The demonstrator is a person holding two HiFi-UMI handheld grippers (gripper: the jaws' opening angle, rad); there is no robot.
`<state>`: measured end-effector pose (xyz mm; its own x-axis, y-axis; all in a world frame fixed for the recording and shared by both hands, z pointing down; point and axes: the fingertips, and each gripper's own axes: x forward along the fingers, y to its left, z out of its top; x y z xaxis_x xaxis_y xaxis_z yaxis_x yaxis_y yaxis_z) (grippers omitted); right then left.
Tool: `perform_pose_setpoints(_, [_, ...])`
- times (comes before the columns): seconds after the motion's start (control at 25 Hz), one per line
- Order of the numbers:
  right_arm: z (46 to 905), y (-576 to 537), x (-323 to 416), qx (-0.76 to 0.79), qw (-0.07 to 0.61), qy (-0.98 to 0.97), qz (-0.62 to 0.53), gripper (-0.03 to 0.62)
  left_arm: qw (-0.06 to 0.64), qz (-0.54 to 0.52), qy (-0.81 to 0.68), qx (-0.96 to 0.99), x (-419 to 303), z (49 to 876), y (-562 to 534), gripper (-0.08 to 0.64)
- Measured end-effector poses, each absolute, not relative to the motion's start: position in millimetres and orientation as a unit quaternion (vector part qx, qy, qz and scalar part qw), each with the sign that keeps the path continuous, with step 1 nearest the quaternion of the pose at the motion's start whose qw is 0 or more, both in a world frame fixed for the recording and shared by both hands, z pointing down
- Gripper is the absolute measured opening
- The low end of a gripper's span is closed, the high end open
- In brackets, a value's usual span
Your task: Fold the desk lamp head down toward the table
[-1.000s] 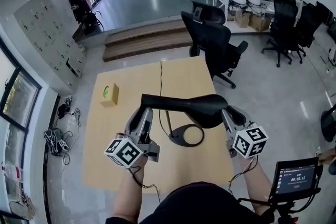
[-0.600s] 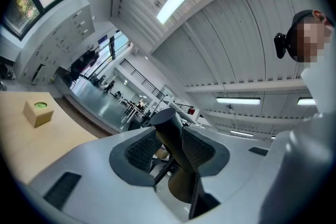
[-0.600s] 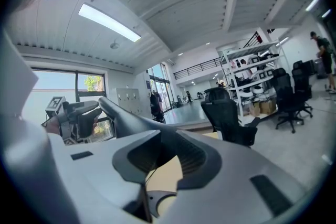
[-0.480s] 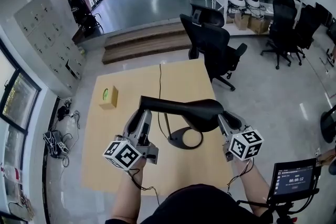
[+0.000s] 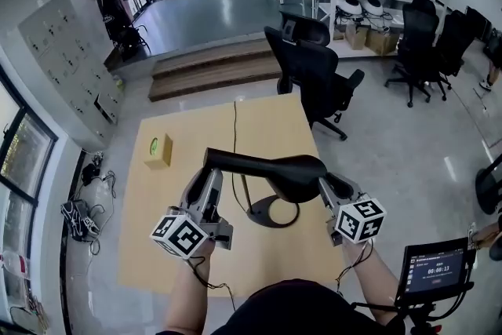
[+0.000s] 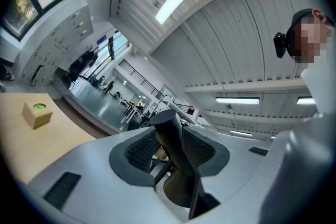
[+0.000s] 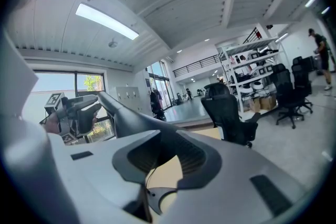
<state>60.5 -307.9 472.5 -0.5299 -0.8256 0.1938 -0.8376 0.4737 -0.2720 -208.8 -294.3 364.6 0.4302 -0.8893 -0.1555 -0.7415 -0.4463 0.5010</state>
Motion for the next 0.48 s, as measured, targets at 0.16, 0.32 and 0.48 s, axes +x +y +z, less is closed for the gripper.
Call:
perform_pose_setpoints(0.16, [476.0,-307.8,59.1,0.484,0.019,-0.858,0.173,0.091,0.181,-0.202,-0.493,0.827,-208.5,364.1,-294.2,0.150])
perform_pose_setpoints(0.32, [478.1,-307.6,57.6,0.483,0.020,-0.858,0.176,0.091,0.181,-0.202,-0.492,0.828,-208.4,362.8,-293.8,0.150])
perform_pose_setpoints(0.48, [481.3,-307.6,57.2,0.482,0.020,-0.857,0.180,0.091,0.179,-0.201,-0.490,0.829,-208.0,363.1,-293.9,0.150])
